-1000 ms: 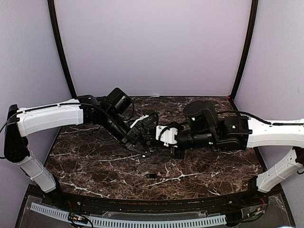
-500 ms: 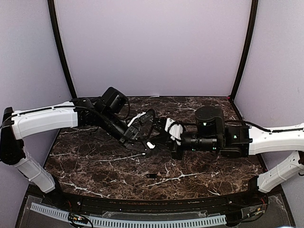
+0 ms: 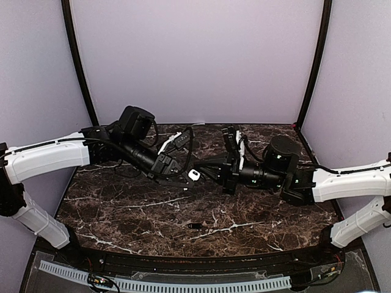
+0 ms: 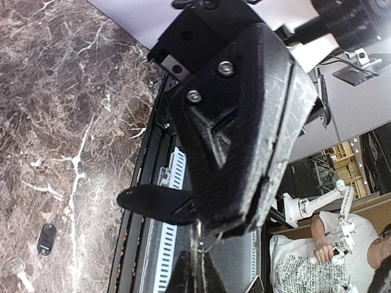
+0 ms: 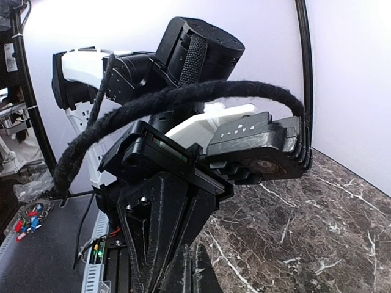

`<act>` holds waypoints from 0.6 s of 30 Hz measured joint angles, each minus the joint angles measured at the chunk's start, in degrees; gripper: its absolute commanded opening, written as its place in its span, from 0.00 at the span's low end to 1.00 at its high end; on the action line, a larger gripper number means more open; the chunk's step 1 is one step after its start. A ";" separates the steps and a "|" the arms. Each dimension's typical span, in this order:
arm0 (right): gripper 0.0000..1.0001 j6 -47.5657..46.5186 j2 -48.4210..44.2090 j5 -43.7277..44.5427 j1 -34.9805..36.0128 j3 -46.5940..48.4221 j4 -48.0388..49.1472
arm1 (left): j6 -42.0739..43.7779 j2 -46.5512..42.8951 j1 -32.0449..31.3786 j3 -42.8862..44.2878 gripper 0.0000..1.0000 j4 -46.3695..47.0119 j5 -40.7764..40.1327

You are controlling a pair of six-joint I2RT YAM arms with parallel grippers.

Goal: Remove the keys from the keyring

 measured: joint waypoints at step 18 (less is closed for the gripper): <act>0.00 11.17 5.77 -7.87 -0.63 -0.61 18.58 | 0.76 0.13 -0.39 -0.39 0.00 6.34 3.78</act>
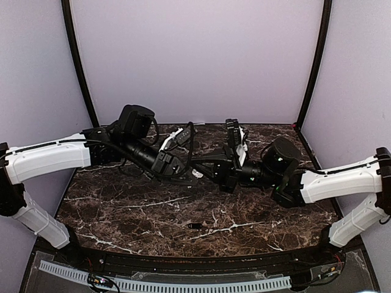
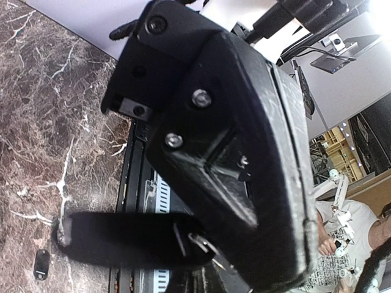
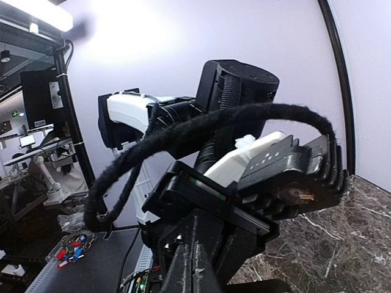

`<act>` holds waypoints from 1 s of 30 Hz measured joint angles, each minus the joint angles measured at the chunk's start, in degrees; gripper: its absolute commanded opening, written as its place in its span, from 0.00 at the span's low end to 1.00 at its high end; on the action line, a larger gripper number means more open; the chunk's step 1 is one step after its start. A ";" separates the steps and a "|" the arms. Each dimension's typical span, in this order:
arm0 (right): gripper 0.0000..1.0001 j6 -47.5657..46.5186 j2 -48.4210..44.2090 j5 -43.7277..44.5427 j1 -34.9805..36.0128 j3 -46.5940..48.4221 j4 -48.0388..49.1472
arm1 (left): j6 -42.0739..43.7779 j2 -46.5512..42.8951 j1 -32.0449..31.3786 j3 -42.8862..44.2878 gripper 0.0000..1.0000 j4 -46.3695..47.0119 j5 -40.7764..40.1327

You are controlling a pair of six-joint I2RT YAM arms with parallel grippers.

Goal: Remove the keys from the keyring

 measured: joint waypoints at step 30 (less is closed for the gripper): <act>0.58 -17.00 -17.97 -5.40 -7.48 1.46 -41.44 | 17.11 4.42 0.02 -0.66 0.00 -16.81 6.73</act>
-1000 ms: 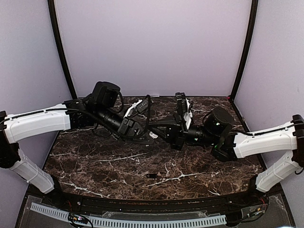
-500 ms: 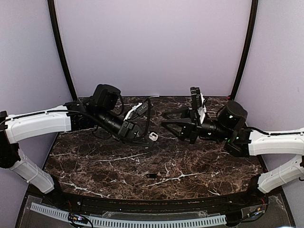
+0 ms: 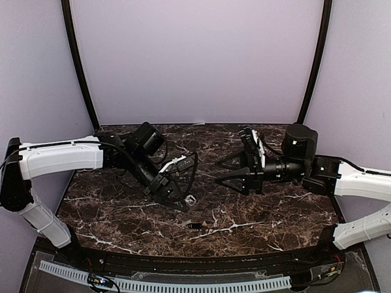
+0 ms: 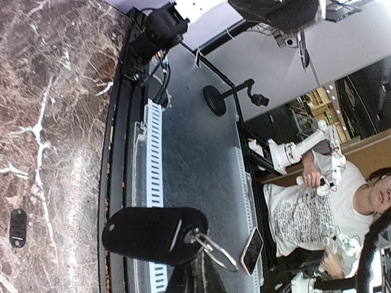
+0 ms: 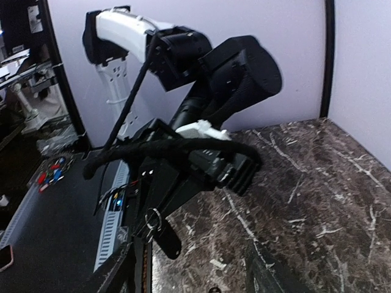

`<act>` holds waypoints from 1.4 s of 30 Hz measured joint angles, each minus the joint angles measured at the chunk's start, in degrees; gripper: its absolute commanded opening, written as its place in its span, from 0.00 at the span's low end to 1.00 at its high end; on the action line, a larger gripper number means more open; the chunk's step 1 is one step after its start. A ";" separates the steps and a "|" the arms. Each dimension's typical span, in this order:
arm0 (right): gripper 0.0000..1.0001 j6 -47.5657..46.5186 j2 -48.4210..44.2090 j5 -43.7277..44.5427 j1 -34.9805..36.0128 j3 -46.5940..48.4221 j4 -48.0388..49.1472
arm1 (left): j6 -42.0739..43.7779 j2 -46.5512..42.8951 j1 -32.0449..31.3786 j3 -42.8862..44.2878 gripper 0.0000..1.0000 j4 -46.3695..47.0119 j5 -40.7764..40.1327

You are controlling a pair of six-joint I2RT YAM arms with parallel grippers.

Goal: Remove the keys from the keyring

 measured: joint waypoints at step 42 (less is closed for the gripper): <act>0.46 5.66 21.90 -17.53 5.64 5.64 6.80 | 16.98 5.01 -0.02 -2.14 0.00 -2.01 6.93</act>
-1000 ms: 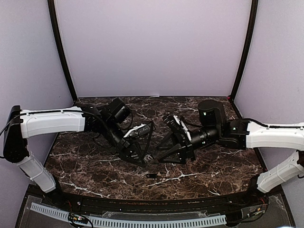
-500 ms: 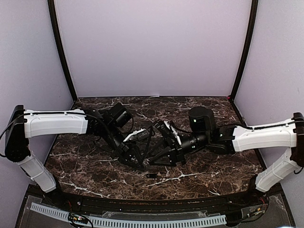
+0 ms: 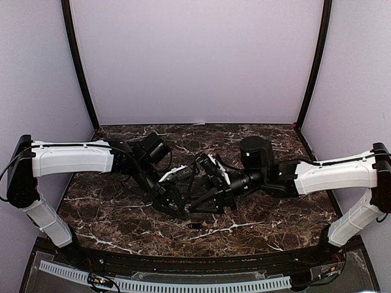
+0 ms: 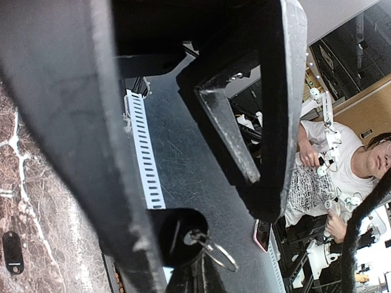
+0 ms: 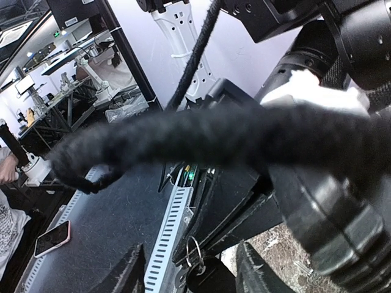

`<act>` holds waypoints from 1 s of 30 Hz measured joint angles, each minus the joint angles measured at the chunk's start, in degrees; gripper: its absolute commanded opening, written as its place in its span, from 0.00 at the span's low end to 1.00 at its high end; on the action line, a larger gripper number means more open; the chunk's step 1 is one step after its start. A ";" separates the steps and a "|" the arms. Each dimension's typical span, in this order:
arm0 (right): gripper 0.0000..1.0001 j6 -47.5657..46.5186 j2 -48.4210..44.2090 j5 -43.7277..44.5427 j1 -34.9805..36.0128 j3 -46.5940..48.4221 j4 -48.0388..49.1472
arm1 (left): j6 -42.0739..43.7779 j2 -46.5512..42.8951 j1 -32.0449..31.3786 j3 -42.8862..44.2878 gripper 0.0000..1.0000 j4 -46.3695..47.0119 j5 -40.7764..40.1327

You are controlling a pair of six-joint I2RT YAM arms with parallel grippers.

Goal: Remove the keys from the keyring

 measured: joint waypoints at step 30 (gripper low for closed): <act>0.00 -1.81 1.68 -0.02 0.42 3.72 -4.52 | -0.09 -0.02 -0.09 -0.66 0.00 0.31 0.85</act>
